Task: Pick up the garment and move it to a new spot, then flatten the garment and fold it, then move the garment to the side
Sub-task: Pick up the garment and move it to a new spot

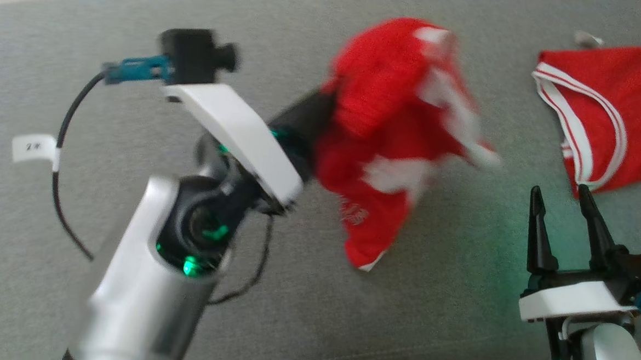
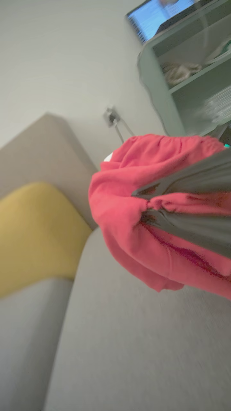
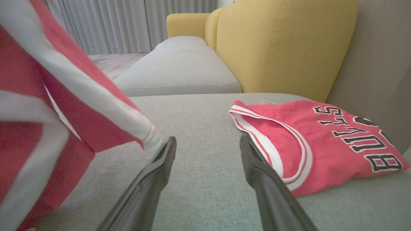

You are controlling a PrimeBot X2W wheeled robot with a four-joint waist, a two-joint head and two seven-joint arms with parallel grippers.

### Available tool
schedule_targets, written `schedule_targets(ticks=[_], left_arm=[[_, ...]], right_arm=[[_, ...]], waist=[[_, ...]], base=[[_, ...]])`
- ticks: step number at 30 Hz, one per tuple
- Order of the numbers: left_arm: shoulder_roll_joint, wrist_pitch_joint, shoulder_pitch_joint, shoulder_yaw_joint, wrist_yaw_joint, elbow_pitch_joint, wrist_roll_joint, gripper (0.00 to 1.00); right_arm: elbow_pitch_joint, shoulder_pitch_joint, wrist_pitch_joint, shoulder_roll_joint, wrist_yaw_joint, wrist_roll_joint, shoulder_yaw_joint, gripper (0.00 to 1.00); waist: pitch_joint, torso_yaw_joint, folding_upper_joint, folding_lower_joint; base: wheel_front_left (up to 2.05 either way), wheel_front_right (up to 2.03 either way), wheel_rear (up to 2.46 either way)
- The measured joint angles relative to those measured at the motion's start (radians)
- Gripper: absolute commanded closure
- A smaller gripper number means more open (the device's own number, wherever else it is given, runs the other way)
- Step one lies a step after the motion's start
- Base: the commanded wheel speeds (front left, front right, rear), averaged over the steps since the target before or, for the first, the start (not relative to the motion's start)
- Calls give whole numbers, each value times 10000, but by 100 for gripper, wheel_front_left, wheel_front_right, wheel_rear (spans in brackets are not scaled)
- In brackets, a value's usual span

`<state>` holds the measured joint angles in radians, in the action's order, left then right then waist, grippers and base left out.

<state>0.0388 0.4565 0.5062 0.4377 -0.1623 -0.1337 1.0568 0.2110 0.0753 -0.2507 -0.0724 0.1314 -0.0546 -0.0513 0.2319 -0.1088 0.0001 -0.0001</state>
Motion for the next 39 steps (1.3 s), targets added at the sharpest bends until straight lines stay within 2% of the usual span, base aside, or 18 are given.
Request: schedule_targets(ticks=[1, 5, 7, 10, 11, 12, 13, 14, 20, 23, 29, 33, 39], left_arm=[[0, 0, 0, 0, 0, 0, 0, 100], [96, -1011, 100, -811, -652, 2587, -437, 100], [215, -1797, 241, -1237, -865, 3856, -894, 100], [219, -2667, 584, -1756, -1016, 5258, -995, 100], [213, -2940, 709, -1850, -1034, 5605, -1062, 90], [232, -3191, 820, -1822, -1016, 5898, -1246, 69], [245, -3444, 926, -1722, -1007, 6148, -1509, 28], [265, -3977, 1054, -1561, -961, 6577, -1910, 0], [917, -6138, 986, -474, -399, 6870, -3816, 0], [1016, -6773, 578, 79, -401, 6487, -4606, 0], [1229, -7058, -1327, 142, -890, 4777, -5517, 0], [1361, -7060, -2765, -213, -1212, 3035, -6473, 0], [1404, -7060, -4666, -640, -1189, 2157, -7593, 0]], right_arm=[[0, 0, 0, 0, 0, 0, 0, 0], [27, 77, 0, 25, 0, -2, 52, 0], [63, 257, 0, 52, 0, -2, 102, 0], [94, 415, 0, 65, 0, -2, 121, 0], [105, 410, 0, 69, 0, -2, 109, 0], [127, 403, 0, 69, 0, -2, 77, 0], [130, 388, 0, 71, 0, 0, 46, 0], [184, 380, 0, 71, 0, 2, 23, 0], [263, 348, 0, 73, 0, 23, -42, 0], [276, 249, 0, 56, 0, 111, -176, 0], [234, -396, 0, 33, 0, 299, -493, 0], [169, -502, 0, 29, 0, 355, -646, 0], [174, -900, 0, 54, 0, 464, -809, 0]], waist=[[0, 0, 0, 0], [276, -330, 0, 0], [375, -464, 0, 0], [455, -589, 0, 0], [458, -588, 0, 0], [446, -569, 0, 0], [428, -535, 0, 0], [366, -459, 0, 0], [-4, -208, 0, 0], [-250, -16, 0, 0], [-767, 527, 0, 0], [-1094, 883, 0, 0], [-1512, 1420, 0, 0]], base=[[0, 0, 0], [0, 0, 0], [0, 0, 0], [0, 0, 0], [0, 0, 0], [0, 0, 0], [0, 0, 0], [0, 0, 0], [0, 0, 0], [0, 0, 0], [0, 0, 0], [0, 0, 0], [0, 0, 0]])
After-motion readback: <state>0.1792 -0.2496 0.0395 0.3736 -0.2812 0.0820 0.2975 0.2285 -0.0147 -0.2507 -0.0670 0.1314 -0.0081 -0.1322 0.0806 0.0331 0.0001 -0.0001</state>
